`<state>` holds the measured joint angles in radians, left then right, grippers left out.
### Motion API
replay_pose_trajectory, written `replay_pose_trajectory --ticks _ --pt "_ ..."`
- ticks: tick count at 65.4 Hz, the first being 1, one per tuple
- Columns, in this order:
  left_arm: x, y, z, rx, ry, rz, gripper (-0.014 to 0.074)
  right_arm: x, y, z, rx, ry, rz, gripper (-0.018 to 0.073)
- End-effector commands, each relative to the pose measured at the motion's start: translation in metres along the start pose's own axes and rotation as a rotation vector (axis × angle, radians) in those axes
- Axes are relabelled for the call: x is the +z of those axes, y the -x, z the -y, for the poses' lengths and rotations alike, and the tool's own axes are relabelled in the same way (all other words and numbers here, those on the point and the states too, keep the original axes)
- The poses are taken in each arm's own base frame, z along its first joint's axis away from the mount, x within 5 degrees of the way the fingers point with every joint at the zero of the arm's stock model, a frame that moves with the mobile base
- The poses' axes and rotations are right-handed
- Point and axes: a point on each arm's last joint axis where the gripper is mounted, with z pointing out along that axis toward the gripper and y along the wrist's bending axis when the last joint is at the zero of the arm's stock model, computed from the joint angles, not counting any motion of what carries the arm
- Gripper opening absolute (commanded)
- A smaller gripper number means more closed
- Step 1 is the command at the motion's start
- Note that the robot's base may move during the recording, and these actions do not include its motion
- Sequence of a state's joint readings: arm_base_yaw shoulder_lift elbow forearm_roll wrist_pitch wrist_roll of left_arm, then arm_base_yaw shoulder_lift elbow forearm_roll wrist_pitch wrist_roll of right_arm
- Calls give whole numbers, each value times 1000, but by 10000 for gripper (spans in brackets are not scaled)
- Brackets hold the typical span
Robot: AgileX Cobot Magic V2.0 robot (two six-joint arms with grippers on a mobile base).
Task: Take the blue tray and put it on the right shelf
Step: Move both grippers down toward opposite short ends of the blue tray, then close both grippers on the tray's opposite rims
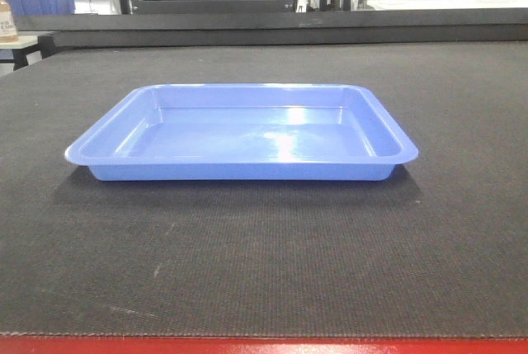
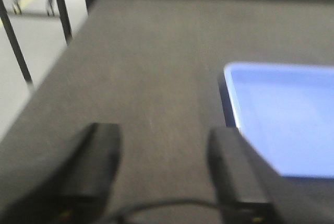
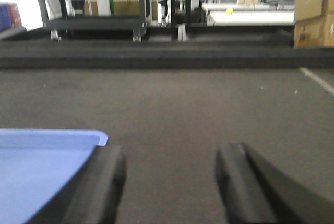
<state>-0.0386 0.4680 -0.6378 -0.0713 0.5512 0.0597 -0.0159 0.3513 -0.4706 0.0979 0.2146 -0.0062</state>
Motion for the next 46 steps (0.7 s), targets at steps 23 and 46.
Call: replay_pose_trajectory --ticks 23,46 --pt "83 71 52 91 -271 -238 435 94 64 -57 -38 280 -300 603" --pt "195 96 83 81 -250 -617 434 210 56 -95 -25 258 -739 603"
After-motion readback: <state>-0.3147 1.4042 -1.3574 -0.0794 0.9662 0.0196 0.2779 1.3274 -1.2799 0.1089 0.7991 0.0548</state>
